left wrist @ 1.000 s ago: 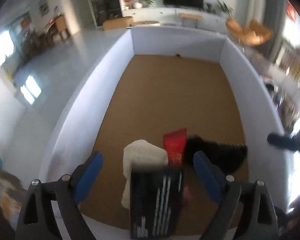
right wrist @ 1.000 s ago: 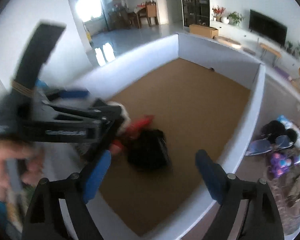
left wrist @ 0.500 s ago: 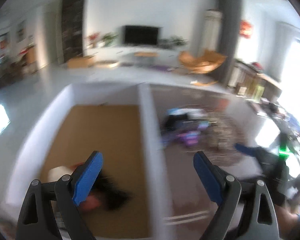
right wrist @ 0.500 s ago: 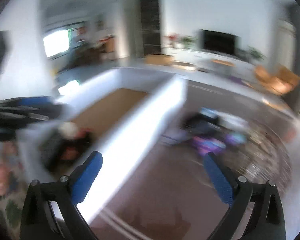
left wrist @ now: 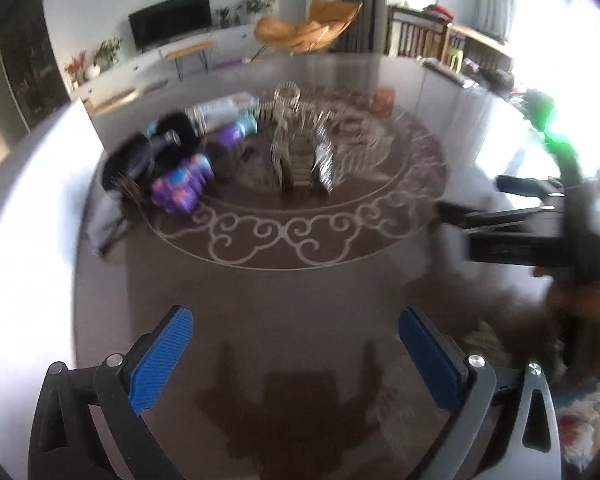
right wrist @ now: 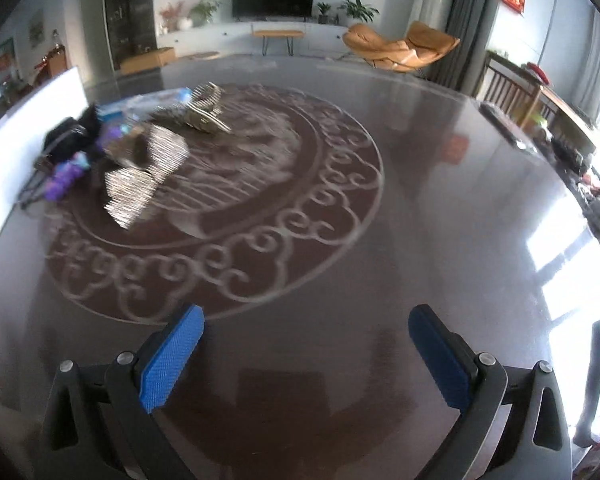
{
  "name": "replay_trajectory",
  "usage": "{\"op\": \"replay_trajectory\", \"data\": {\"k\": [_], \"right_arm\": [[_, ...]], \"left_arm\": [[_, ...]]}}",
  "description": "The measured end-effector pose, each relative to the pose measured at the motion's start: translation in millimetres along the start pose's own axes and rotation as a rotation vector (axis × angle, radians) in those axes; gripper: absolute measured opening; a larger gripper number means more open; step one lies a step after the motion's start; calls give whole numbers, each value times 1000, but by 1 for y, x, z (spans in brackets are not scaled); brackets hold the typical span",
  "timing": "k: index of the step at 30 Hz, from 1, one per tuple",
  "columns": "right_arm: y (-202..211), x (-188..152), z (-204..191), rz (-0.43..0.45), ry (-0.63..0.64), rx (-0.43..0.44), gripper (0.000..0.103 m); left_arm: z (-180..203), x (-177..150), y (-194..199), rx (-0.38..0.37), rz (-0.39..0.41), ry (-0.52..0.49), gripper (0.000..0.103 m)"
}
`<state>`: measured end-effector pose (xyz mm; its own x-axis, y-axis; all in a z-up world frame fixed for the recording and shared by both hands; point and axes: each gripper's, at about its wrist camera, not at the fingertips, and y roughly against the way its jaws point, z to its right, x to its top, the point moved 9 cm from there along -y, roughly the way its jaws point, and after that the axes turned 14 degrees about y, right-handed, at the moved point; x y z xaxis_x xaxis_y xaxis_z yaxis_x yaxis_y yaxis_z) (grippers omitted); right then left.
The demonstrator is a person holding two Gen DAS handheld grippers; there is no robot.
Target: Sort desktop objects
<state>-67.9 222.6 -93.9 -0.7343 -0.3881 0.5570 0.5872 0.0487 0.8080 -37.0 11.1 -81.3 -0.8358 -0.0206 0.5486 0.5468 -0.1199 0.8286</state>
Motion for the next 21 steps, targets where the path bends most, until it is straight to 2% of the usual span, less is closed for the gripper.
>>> {"op": "replay_trajectory", "data": {"k": [6, 9, 13, 21], "right_arm": [[1, -1, 5, -1, -32, 5, 103], [-3, -2, 5, -2, -45, 21, 103], [-1, -1, 2, -3, -43, 18, 103], [-1, -1, 1, -3, -44, 18, 103]], "left_arm": [[-16, 22, -32, 49, 41, 113, 103], [-24, 27, -43, 65, 31, 152, 103], [-26, 40, -63, 76, 40, 153, 103], [-22, 48, -63, 76, 41, 157, 103]]}}
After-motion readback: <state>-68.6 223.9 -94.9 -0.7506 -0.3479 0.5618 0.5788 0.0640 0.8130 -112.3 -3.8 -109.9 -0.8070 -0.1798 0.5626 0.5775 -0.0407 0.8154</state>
